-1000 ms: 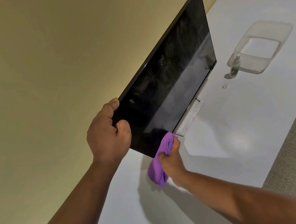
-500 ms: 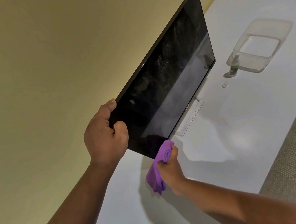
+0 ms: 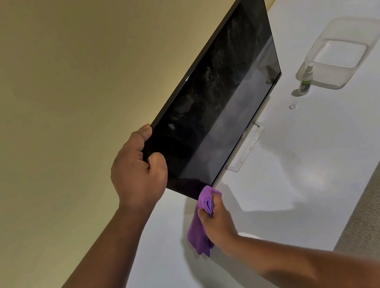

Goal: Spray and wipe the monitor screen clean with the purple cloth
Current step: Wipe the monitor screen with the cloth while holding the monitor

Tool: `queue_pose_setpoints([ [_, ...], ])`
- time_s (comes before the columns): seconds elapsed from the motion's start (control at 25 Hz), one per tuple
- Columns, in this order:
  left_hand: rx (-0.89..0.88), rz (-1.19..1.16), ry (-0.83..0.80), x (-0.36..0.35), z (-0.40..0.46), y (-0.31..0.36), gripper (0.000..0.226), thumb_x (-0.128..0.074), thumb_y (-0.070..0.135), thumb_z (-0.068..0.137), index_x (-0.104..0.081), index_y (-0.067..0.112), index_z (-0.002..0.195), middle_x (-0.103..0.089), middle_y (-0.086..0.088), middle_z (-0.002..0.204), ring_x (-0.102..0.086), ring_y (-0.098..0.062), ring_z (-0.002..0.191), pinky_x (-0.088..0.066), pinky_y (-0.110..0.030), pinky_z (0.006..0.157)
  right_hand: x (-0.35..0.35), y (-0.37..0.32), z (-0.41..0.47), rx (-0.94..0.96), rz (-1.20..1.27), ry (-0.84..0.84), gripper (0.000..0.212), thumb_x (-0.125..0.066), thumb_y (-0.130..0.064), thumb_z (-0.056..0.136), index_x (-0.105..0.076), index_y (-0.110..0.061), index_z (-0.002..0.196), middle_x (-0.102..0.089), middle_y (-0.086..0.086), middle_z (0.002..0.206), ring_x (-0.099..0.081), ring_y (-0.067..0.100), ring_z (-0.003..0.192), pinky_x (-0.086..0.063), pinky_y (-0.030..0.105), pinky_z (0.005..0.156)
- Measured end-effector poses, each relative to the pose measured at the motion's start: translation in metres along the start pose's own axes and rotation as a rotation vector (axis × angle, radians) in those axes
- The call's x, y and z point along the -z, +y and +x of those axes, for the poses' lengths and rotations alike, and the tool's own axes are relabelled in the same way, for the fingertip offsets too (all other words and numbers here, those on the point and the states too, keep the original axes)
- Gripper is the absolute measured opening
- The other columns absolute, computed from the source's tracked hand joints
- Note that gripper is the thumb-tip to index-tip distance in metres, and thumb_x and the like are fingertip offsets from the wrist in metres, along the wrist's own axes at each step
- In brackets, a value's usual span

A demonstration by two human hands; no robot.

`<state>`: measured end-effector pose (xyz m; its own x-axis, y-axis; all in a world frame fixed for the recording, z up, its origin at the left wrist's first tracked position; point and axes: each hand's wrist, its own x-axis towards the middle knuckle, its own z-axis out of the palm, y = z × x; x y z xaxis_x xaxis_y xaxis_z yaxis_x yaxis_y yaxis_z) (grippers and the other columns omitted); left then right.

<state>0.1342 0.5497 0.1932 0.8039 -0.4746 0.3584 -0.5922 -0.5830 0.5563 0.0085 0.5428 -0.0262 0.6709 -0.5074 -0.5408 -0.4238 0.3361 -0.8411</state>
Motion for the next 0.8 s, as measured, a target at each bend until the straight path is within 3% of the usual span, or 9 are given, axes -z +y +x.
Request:
queue_pose_setpoints([
  [0.12, -0.005, -0.02, -0.001, 0.0, 0.0, -0.003, 0.055, -0.046, 0.019, 0.077, -0.067, 0.021, 0.128, -0.066, 0.012, 0.133, -0.053, 0.026, 0.089, -0.047, -0.021, 0.09, 0.005, 0.005, -0.004, 0.061, -0.159, -0.058, 0.047, -0.053, -0.023, 0.105, -0.037, -0.034, 0.148, -0.064, -0.008, 0.108, -0.063, 0.011, 0.088, -0.049, 0.012, 0.064],
  [0.24, 0.011, -0.018, -0.007, 0.0, 0.0, -0.003, 0.055, -0.046, 0.019, 0.077, -0.066, 0.023, 0.128, -0.066, 0.015, 0.134, -0.06, 0.014, 0.086, -0.055, -0.032, 0.088, 0.015, 0.006, -0.007, 0.102, -0.25, -0.06, 0.044, -0.046, -0.019, 0.103, -0.048, -0.037, 0.143, -0.066, -0.008, 0.099, -0.063, 0.012, 0.081, -0.048, 0.019, 0.064],
  [0.32, 0.01, -0.014, -0.002, -0.001, 0.0, -0.002, 0.055, -0.047, 0.018, 0.077, -0.067, 0.023, 0.128, -0.066, 0.016, 0.134, -0.06, 0.014, 0.092, -0.055, -0.033, 0.09, 0.022, 0.005, -0.004, 0.121, -0.235, 0.02, 0.041, -0.047, -0.015, 0.098, -0.053, -0.037, 0.132, -0.065, -0.01, 0.101, -0.063, 0.014, 0.084, -0.05, 0.022, 0.068],
  [0.36, 0.005, -0.009, 0.0, -0.001, 0.0, -0.002, 0.054, -0.047, 0.018, 0.077, -0.067, 0.022, 0.127, -0.066, 0.015, 0.133, -0.059, 0.015, 0.096, -0.055, -0.032, 0.091, 0.024, 0.004, -0.003, 0.124, -0.219, 0.057, 0.041, -0.048, -0.013, 0.098, -0.051, -0.036, 0.132, -0.064, -0.01, 0.109, -0.063, 0.016, 0.091, -0.051, 0.022, 0.072],
  [0.48, -0.001, 0.0, -0.003, -0.001, 0.001, -0.002, 0.054, -0.047, 0.018, 0.078, -0.067, 0.021, 0.127, -0.067, 0.013, 0.133, -0.061, 0.008, 0.105, -0.054, -0.029, 0.092, 0.022, 0.002, -0.005, 0.132, -0.226, 0.033, 0.059, -0.05, -0.012, 0.103, -0.031, -0.031, 0.155, -0.048, -0.017, 0.133, -0.057, 0.012, 0.114, -0.047, 0.02, 0.087],
  [0.6, -0.012, -0.004, -0.002, -0.001, 0.001, -0.004, 0.053, -0.047, 0.017, 0.078, -0.067, 0.02, 0.126, -0.067, 0.012, 0.133, -0.053, 0.027, 0.092, -0.044, -0.014, 0.085, 0.011, 0.012, -0.015, 0.197, -0.349, -0.121, 0.067, -0.046, -0.019, 0.105, -0.015, -0.04, 0.161, -0.043, -0.016, 0.135, -0.055, 0.009, 0.108, -0.047, 0.019, 0.084],
  [0.72, -0.027, 0.005, -0.005, -0.002, 0.0, -0.006, 0.053, -0.046, 0.019, 0.078, -0.067, 0.019, 0.127, -0.067, 0.012, 0.132, -0.05, 0.03, 0.086, -0.042, -0.011, 0.08, 0.01, 0.023, -0.021, 0.183, -0.426, -0.222, 0.064, -0.044, -0.022, 0.106, -0.017, -0.043, 0.159, -0.05, -0.007, 0.138, -0.058, 0.013, 0.109, -0.052, 0.023, 0.083],
  [0.8, -0.026, 0.005, -0.003, -0.002, 0.0, -0.007, 0.053, -0.047, 0.019, 0.078, -0.067, 0.019, 0.127, -0.067, 0.011, 0.132, -0.05, 0.031, 0.089, -0.042, -0.012, 0.083, 0.014, 0.022, -0.02, 0.161, -0.376, -0.17, 0.062, -0.047, -0.025, 0.105, -0.021, -0.038, 0.159, -0.05, -0.008, 0.141, -0.058, 0.014, 0.117, -0.055, 0.026, 0.091],
])
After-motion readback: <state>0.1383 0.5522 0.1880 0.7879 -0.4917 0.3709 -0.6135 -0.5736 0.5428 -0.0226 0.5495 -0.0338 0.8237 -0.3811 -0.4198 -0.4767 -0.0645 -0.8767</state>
